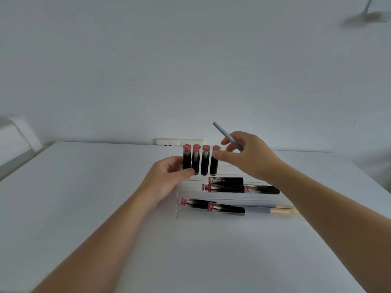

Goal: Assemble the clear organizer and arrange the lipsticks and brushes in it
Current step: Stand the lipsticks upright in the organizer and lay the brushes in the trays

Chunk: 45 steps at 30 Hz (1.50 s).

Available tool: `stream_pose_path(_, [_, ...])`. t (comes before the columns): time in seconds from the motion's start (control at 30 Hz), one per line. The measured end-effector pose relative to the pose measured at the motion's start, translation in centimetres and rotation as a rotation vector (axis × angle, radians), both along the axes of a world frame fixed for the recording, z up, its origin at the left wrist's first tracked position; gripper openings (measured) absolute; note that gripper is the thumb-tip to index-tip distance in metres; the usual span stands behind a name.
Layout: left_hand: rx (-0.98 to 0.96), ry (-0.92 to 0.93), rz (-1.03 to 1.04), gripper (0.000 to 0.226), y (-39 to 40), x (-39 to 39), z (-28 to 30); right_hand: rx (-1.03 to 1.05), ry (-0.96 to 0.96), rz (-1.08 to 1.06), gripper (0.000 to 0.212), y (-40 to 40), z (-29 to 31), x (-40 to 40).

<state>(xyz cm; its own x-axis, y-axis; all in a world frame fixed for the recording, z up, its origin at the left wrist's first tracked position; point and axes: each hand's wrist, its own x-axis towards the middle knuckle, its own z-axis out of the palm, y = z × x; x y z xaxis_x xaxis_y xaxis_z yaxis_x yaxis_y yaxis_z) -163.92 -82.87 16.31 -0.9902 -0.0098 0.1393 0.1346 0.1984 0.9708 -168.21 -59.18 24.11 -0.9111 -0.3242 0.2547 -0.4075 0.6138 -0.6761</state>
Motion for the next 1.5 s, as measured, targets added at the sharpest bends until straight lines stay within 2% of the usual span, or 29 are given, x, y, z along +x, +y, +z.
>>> stream_pose_path(0.1, [0.003, 0.004, -0.007, 0.037, -0.1, 0.1, -0.1, 0.028, 0.006, -0.008, 0.05, 1.7, 0.9, 0.0])
stream_pose_path(0.13, [0.007, 0.004, -0.005, 0.038, -0.1, 0.1, -0.2, 0.037, -0.001, 0.004, 0.049, 2.4, 1.1, 0.0])
stream_pose_path(0.27, [0.006, -0.001, -0.004, 0.038, -0.2, 0.0, -0.2, 0.105, 0.026, 0.004, 0.02, 5.9, 1.3, -0.3])
stream_pose_path(0.53, [0.014, -0.002, -0.002, 0.038, -0.2, -0.1, -0.4, 0.306, 0.058, 0.048, 0.009, 9.5, 0.3, -0.4])
stream_pose_path(0.9, [0.038, 0.003, 0.003, 0.036, 0.0, 0.1, -0.3, 0.54, 0.094, 0.097, 0.012, 9.7, -1.0, -0.8])
stream_pose_path(1.07, [0.051, -0.002, 0.007, 0.037, 0.0, 0.1, -0.4, 0.658, 0.087, 0.092, 0.021, 9.6, -0.8, -1.1])
stream_pose_path(1.33, [0.044, 0.008, 0.002, 0.031, 0.1, 0.3, -0.2, 0.625, 0.061, 0.066, 0.024, 10.4, -0.4, -1.1])
stream_pose_path(1.5, [0.018, 0.017, 0.029, 0.033, 0.0, 0.5, -0.2, 0.513, 0.052, 0.041, 0.022, 11.4, -0.1, -0.6])
